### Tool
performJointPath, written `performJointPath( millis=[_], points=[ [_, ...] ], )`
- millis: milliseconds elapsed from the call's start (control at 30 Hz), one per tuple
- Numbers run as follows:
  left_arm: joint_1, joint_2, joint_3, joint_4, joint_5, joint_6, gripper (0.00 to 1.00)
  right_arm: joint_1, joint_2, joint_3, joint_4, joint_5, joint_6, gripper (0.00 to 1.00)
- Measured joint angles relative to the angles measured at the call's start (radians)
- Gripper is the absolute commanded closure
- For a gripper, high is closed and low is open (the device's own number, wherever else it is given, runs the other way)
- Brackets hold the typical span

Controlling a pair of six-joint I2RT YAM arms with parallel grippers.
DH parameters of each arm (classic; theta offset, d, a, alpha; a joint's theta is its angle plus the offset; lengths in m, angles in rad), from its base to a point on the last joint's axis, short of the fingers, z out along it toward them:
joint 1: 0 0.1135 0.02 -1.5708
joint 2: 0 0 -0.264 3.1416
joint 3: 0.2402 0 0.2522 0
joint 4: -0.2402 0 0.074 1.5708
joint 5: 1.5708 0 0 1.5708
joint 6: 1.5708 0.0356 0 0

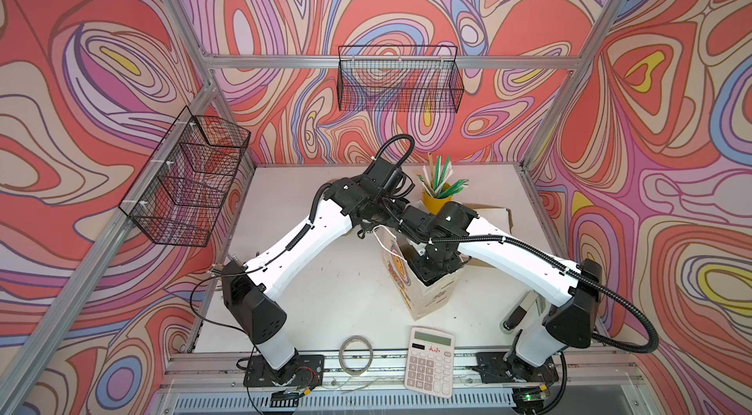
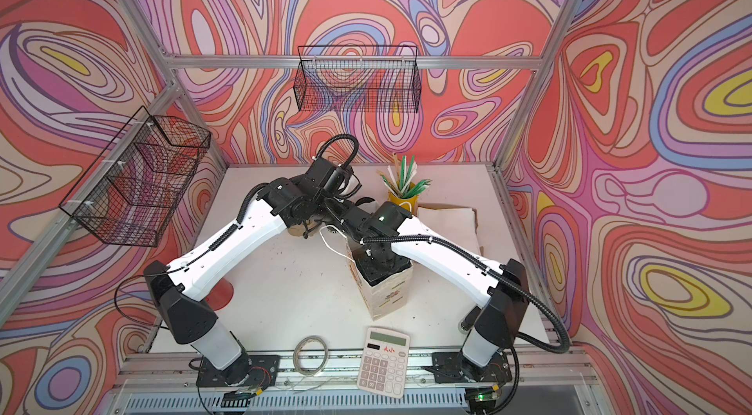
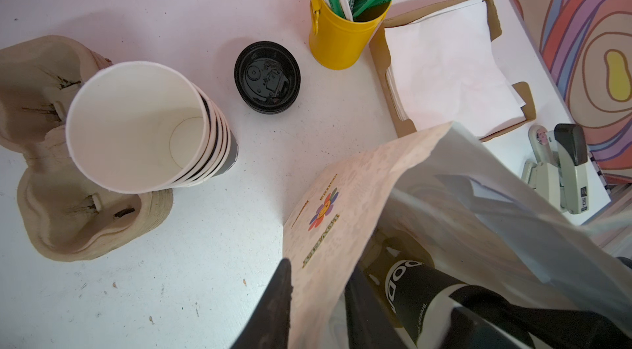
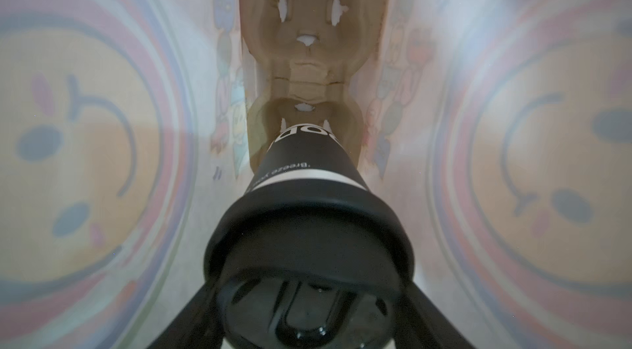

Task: Pack a coffee takeout order
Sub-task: Stand up the takeout bag at the center of the table.

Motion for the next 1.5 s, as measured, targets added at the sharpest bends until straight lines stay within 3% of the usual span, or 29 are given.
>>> performJointPath(
  millis=[833,1167,1367,1500],
  points=[
    [-0.001,0.005,-0.018,0.013,0.000,-0.014,0.74,-0.016,0.012,-0.015,0.015,-0.027,0.040,0.43],
    [-0.001,0.005,-0.018,0.014,-0.001,-0.014,0.66,-0.016,0.012,-0.016,0.016,-0.026,0.040,0.43],
    [-0.002,0.005,-0.018,0.015,-0.003,-0.015,0.52,-0.016,0.011,-0.016,0.016,-0.026,0.040,0.43],
    [-0.002,0.005,-0.018,0.016,-0.003,-0.015,0.48,-0.016,0.009,-0.019,0.017,-0.026,0.040,0.43]
  ],
)
